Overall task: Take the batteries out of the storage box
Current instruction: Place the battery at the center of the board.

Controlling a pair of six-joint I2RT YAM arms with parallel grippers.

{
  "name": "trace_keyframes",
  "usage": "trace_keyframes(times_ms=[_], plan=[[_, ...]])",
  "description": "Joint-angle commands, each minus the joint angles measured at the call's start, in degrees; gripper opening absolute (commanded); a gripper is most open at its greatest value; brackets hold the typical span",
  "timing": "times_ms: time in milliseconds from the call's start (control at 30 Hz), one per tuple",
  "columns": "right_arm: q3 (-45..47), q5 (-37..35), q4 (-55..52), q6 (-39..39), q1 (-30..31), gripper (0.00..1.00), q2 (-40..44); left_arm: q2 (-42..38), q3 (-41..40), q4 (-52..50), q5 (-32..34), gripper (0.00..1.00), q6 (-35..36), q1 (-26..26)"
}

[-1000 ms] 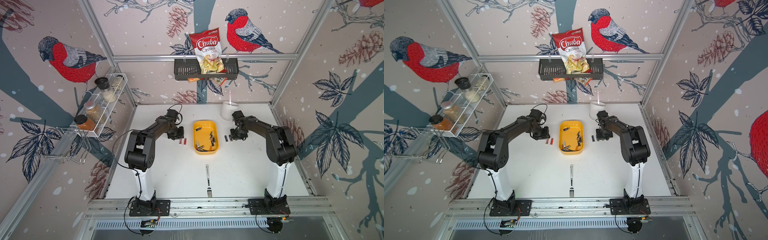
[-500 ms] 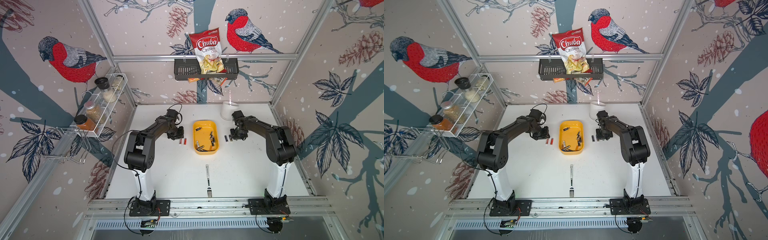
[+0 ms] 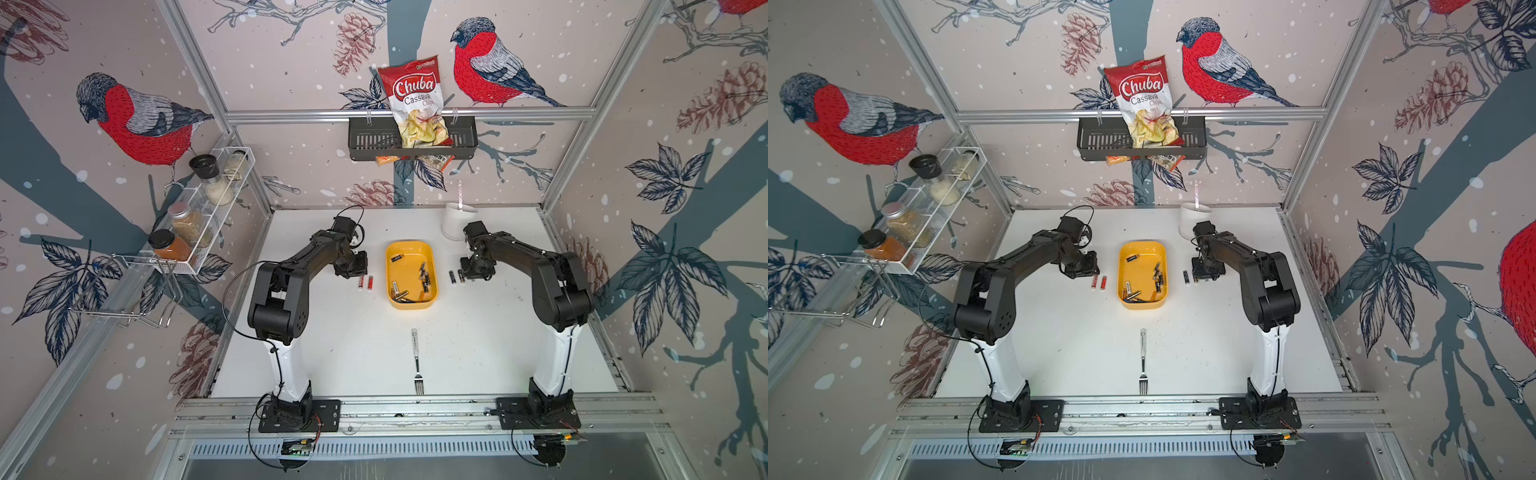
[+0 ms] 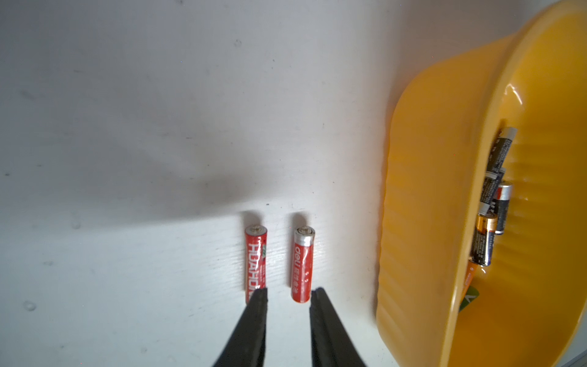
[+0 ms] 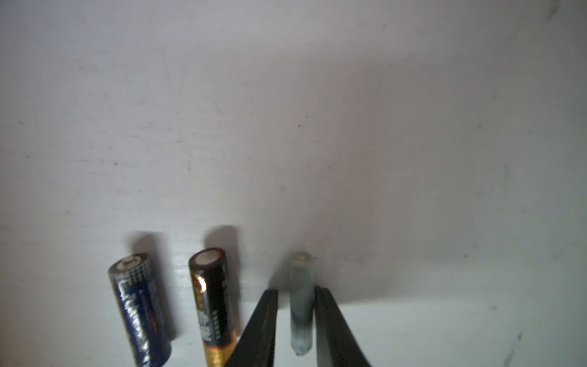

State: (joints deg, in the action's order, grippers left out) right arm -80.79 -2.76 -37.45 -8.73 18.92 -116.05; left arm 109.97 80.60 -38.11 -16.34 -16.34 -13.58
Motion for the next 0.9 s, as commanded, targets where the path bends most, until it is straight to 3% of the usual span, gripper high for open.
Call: trace_keyframes(times_ms=[0, 433, 867], plan=[[-0.3, 0.0, -0.6, 0.5, 0.1, 0.28, 0.4, -0.7, 1.0, -1.1, 0.5, 0.29, -0.1, 0.0], [-0.5, -0.2, -0.5, 0.4, 0.1, 0.31, 0.9, -1.4, 5.0, -3.6, 2.9, 0.29, -0.8, -1.0], [-0.8, -0.8, -0.9, 0.2, 0.2, 0.32, 2.6, -0.5, 13.1, -8.4, 6.7, 0.29, -1.6, -5.6]])
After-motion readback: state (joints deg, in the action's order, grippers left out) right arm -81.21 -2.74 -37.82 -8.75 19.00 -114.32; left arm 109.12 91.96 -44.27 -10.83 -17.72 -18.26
